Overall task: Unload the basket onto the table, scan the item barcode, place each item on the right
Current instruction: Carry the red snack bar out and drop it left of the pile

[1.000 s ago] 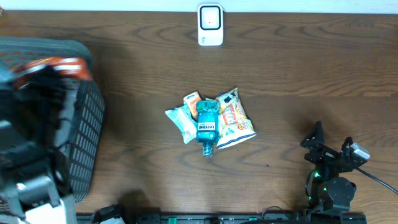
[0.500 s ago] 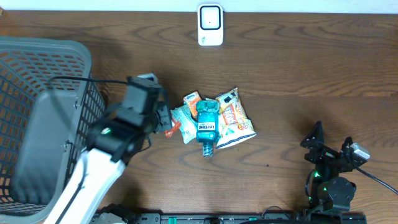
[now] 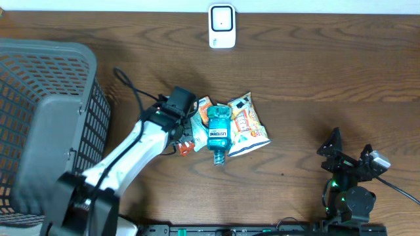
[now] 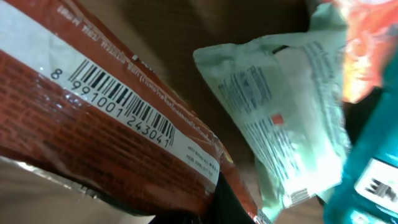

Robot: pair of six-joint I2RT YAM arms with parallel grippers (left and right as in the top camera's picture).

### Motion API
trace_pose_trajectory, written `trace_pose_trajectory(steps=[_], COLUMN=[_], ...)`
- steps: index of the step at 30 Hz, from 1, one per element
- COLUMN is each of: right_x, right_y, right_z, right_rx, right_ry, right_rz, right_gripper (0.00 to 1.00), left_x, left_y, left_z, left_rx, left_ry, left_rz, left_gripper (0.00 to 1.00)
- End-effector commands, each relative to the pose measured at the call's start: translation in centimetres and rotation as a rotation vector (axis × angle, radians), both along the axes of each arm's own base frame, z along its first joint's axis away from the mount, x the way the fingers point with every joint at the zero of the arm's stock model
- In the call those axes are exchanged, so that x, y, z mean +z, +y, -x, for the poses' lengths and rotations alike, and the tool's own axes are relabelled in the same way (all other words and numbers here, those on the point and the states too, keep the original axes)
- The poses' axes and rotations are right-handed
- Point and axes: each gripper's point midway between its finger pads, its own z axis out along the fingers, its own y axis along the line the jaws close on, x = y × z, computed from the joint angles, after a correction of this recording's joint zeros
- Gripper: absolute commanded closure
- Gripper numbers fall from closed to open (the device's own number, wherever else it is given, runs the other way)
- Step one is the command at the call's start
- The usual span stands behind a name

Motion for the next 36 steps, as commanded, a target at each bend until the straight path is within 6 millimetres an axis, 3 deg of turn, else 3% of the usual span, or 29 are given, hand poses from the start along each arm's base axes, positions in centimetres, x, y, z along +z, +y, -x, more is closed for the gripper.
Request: trace_pose_trajectory(steps=[1,2,6,9,12,16,18,20,22,25,31,36], right_x=[0.0,0.0,0.0,0.0,0.0,0.0,0.0,0.0,0.0,0.0,0.0,0.1], right_y=[0.0,0.0,0.0,0.0,0.0,0.0,0.0,0.0,0.0,0.0,0.0,-0.6], right_z=[0.0,0.0,0.0,0.0,0.0,0.0,0.0,0.0,0.0,0.0,0.0,0.2], right_rx=[-0.003,-0.003,-0.003,-0.003,-0.003,-0.003,-0.003,-0.003,-0.003,-0.003,-0.003,-0.039], right_ry=[-0.006,-0.006,-0.006,-0.006,-0.006,-0.006,-0.005,-0.006,-0.006,-0.006,-0.006,-0.007], right_rz=[-0.010,-0.010,-0.010,-0.010,-0.010,-0.010,-0.010,-0.010,-0.010,-0.010,-0.010,-0.006], right_gripper=[0.01,0.01,0.01,0.01,0.01,0.01,0.01,0.01,0.01,0.01,0.01,0.01], left_x=[-0.7,-0.7,1.6,8.0,16.5,30.9,38.1,44.0,47.8,50.1,49.7,51.2], left_y=[-0.3,-0.5,-0.8,-1.5,-1.8,-1.6,-1.5,-0.9,0.0,1.9,5.0,7.0], left_z=[0.1,0.2,-1.4,-4.7,-7.8,-10.4,-10.3,-9.2,-7.4,-3.7,2.3,6.6], left_rx=[-0.021,-0.026,-0.062,-0.144,-0.189,-0.200,-0.182,-0.156,-0.156,-0.217,-0.274,-0.182], left_ry=[0.018,0.016,-0.067,-0.264,-0.504,-0.906,-1.106,-1.267,-1.361,-1.412,-1.365,-1.444], left_rz=[-0.010,-0.010,-0.009,-0.014,-0.030,-0.045,-0.013,0.023,0.019,-0.074,-0.140,-0.020], left_gripper=[0.52,0.00,0.01,0.02,0.02,0.02,0.02,0.02,0.02,0.02,0.02,0.02])
